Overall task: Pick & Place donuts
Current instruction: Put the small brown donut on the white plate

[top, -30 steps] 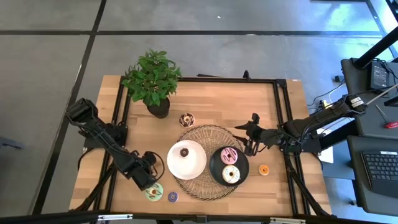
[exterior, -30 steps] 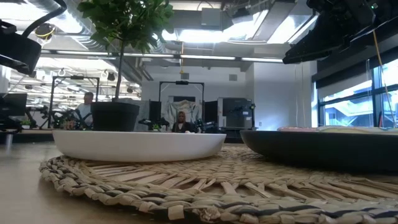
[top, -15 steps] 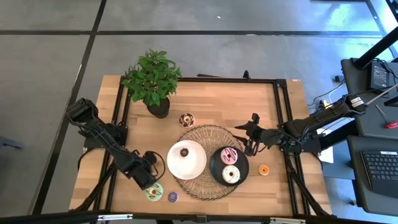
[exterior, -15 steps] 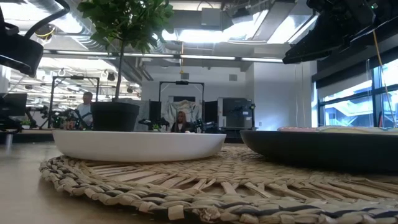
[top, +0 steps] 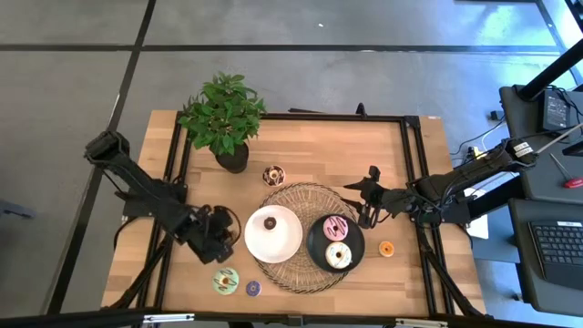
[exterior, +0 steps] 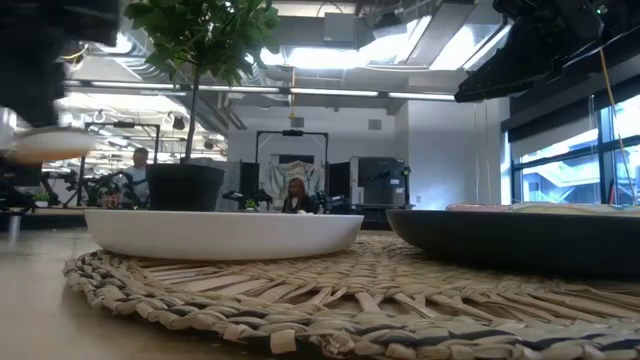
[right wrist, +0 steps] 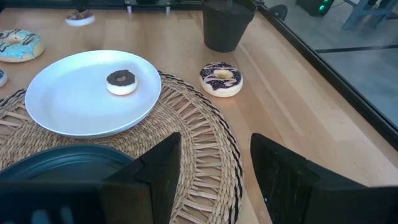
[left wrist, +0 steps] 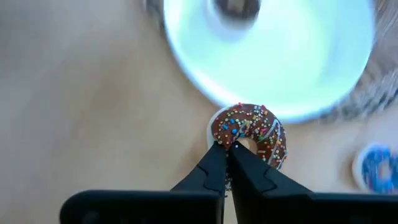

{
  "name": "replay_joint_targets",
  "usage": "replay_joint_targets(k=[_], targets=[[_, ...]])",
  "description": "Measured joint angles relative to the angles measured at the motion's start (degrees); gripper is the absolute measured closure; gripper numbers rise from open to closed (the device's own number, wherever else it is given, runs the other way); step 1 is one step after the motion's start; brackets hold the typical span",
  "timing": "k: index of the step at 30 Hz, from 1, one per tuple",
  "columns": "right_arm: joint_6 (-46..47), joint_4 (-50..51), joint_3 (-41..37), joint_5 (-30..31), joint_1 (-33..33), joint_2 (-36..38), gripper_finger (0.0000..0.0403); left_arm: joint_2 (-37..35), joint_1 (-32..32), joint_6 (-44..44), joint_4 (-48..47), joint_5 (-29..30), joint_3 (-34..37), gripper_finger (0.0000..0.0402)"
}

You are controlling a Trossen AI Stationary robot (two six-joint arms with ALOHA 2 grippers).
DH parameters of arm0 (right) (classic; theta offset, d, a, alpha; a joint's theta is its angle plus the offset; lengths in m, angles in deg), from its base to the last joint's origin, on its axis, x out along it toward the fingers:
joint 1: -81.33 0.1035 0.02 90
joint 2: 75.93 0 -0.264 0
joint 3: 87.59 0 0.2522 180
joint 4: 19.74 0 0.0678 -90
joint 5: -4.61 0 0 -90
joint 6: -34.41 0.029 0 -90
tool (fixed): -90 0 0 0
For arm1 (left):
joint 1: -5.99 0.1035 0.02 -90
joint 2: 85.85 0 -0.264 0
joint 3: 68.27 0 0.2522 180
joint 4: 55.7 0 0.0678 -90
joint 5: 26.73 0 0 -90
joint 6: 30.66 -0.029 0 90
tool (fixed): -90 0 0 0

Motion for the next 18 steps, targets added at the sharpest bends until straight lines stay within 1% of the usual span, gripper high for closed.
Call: replay_joint_targets(k=[1, 3, 8, 9, 12, 18], targets=[[0.0, 0.0, 0.0, 0.0, 0.0, 0.0, 0.0208, 0.0, 1.2, -2.6, 1.4, 0.5, 0.0, 0.0396], [0.0, 0.0, 0.0, 0.0, 0.0, 0.0, 0.0208, 0.5, 4.0, -7.7, 5.2, -0.4, 0.0, 0.0396], [0.0, -0.1, 0.0, 0.0, 0.0, 0.0, 0.0208, 3.4, 10.4, -20.9, 17.0, -8.0, 0.0, 0.0397], [0.0, -0.1, 0.0, 0.0, 0.0, 0.0, 0.0208, 4.1, 11.4, -22.9, 18.2, -9.7, 0.0, 0.0397], [-0.1, -0.1, 0.0, 0.0, 0.0, 0.0, 0.0208, 6.2, 13.6, -25.4, 19.6, -12.6, 0.0, 0.0397], [-0.4, -0.1, 0.0, 0.0, 0.0, 0.0, 0.0208, 10.4, 16.5, -25.9, 20.0, -13.5, 0.0, 0.0397]])
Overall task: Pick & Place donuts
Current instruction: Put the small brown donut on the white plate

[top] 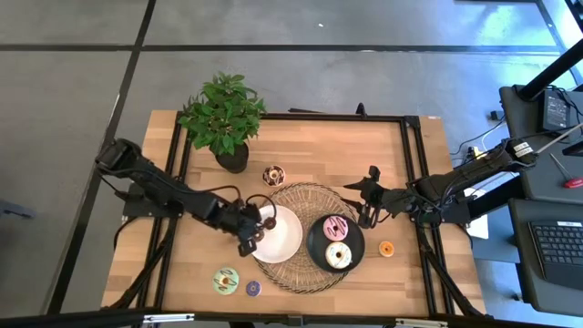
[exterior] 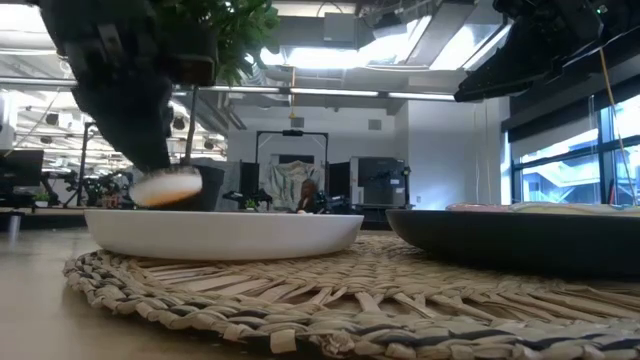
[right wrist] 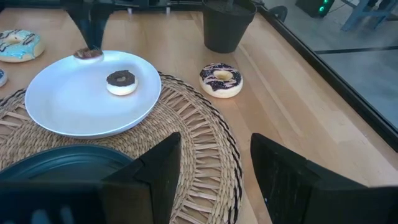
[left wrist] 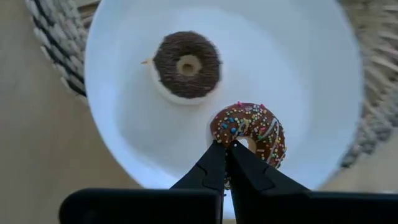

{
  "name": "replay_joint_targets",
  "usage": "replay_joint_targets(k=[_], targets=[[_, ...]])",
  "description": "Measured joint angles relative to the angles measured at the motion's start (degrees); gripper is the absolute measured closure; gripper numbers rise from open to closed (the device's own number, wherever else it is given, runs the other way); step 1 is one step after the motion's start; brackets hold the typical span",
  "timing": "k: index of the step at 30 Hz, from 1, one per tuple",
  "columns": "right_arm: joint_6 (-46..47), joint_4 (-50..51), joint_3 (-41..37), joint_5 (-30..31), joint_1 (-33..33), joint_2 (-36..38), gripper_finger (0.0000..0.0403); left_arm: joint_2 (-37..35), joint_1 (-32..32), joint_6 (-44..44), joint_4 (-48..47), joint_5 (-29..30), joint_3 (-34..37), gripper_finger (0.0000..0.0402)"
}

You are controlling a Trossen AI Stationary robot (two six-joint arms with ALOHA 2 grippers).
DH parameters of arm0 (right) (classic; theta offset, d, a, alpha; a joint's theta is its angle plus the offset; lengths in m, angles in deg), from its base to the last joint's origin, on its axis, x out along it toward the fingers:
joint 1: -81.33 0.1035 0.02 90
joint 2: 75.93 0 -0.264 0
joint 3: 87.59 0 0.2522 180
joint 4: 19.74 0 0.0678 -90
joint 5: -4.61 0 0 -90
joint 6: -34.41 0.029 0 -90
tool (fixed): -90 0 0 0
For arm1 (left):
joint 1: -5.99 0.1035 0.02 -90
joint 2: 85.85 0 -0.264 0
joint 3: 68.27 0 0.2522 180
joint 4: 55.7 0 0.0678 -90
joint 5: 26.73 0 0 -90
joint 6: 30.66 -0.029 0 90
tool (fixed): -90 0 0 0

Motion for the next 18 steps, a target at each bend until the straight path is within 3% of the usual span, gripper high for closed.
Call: replay_joint_targets(k=[18], targets=[[-1.0, 0.0, 0.0, 0.0, 0.0, 0.0, 0.0208, 4.7, 2.3, 0.3, 4.0, -3.4, 0.0, 0.0392]])
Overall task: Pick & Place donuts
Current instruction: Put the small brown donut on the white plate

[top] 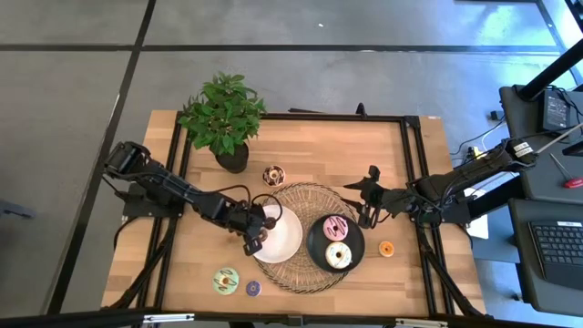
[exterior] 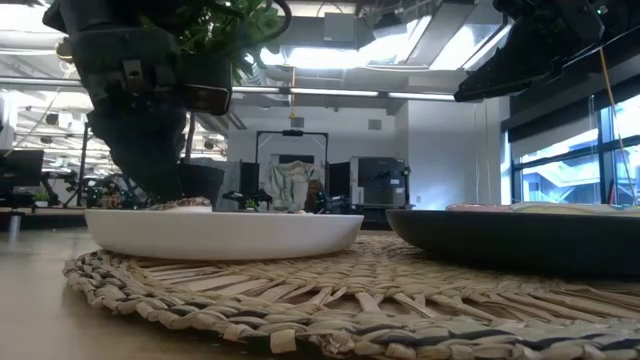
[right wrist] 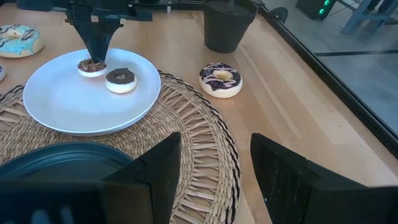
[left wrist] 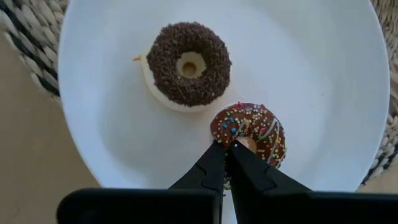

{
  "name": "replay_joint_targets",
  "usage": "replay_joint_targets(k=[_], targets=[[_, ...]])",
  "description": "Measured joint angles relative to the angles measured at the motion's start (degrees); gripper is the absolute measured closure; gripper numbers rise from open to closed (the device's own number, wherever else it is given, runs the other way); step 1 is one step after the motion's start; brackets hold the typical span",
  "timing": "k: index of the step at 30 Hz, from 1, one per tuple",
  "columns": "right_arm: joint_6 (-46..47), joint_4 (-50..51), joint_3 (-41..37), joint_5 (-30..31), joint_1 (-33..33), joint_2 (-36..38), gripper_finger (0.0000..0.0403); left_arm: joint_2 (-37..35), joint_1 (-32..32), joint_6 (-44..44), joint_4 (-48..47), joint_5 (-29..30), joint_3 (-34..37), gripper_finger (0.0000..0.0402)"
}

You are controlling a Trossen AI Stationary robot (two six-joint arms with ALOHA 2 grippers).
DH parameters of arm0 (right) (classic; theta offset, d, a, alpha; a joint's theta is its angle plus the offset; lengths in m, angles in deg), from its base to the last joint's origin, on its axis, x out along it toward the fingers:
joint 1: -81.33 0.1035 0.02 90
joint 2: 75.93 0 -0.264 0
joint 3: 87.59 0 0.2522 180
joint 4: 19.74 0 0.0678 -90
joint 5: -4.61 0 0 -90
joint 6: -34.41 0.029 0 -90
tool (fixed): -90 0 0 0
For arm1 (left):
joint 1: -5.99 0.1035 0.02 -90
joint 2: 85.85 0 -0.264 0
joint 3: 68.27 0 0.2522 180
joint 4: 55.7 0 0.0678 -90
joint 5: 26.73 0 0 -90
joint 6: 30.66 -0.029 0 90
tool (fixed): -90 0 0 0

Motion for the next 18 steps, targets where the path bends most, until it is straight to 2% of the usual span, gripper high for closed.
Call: replay_joint_targets(k=[5, 18], targets=[[0.0, 0.0, 0.0, 0.0, 0.0, 0.0, 0.0208, 0.0, 0.0, -0.3, 0.0, 2.1, 0.0, 0.0378], [-0.2, 0.0, 0.0, 0.0, 0.0, 0.0, 0.0208, 0.0, -0.2, -0.4, 0.0, 2.0, 0.0, 0.0362]])
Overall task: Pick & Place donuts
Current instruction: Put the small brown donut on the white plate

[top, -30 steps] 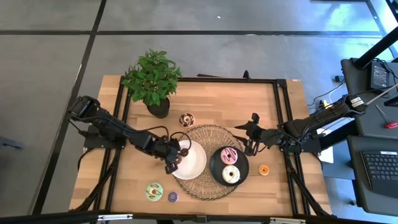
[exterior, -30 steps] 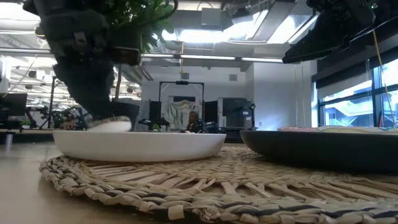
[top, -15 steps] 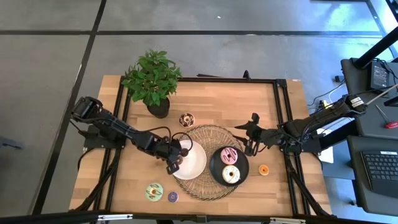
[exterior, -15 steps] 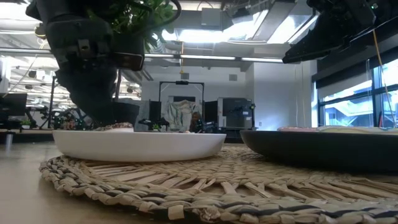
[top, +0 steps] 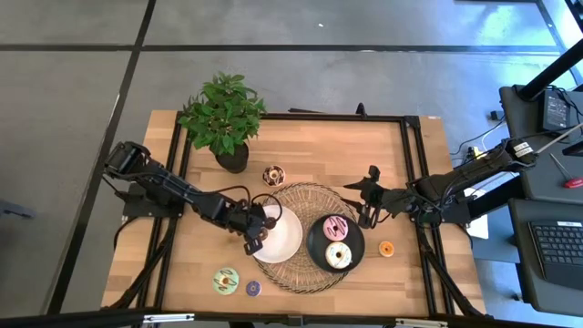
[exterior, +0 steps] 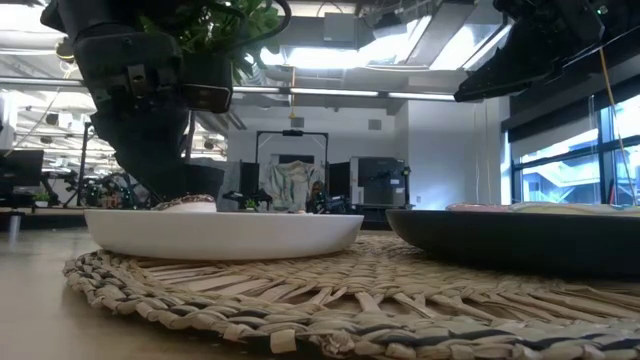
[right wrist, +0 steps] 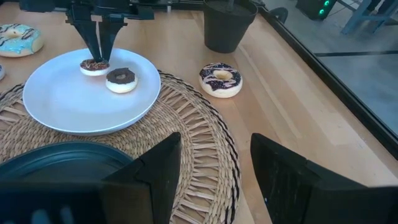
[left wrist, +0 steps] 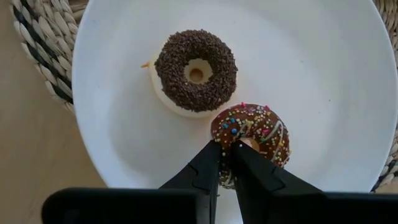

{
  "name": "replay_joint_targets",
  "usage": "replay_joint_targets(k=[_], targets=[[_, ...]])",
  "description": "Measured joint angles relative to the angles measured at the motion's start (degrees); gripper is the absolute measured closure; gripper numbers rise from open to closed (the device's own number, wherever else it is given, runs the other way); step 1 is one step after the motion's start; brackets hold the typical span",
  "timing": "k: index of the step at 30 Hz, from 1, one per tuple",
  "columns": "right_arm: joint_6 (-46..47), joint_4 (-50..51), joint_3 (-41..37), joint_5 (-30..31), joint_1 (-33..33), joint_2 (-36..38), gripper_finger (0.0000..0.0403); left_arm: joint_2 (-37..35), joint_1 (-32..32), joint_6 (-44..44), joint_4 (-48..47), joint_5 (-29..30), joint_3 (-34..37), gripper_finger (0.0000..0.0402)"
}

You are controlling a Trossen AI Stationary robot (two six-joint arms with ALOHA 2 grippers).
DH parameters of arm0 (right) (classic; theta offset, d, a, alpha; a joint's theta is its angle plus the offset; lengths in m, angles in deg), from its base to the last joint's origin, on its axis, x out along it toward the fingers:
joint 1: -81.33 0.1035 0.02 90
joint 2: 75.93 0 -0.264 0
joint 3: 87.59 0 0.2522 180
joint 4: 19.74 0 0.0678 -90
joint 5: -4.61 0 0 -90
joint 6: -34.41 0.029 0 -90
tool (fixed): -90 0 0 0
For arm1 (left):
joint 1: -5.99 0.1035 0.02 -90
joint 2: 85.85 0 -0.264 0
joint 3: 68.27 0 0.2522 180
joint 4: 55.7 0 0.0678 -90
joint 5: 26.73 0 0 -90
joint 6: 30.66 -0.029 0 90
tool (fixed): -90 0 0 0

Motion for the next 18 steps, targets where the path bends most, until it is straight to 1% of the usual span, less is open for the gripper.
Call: replay_joint_targets(k=[9, 13, 18], targets=[[0.0, 0.0, 0.0, 0.0, 0.0, 0.0, 0.0208, 0.0, 0.0, 0.0, 0.0, 0.0, 0.0, 0.0357], [0.0, 0.0, 0.0, 0.0, 0.0, 0.0, 0.0208, 0.0, 0.0, 0.0, 0.0, 0.0, 0.0, 0.0344], [0.0, 0.0, 0.0, 0.0, 0.0, 0.0, 0.0208, 0.0, 0.0, 0.0, 0.0, 0.0, 0.0, 0.0319]])
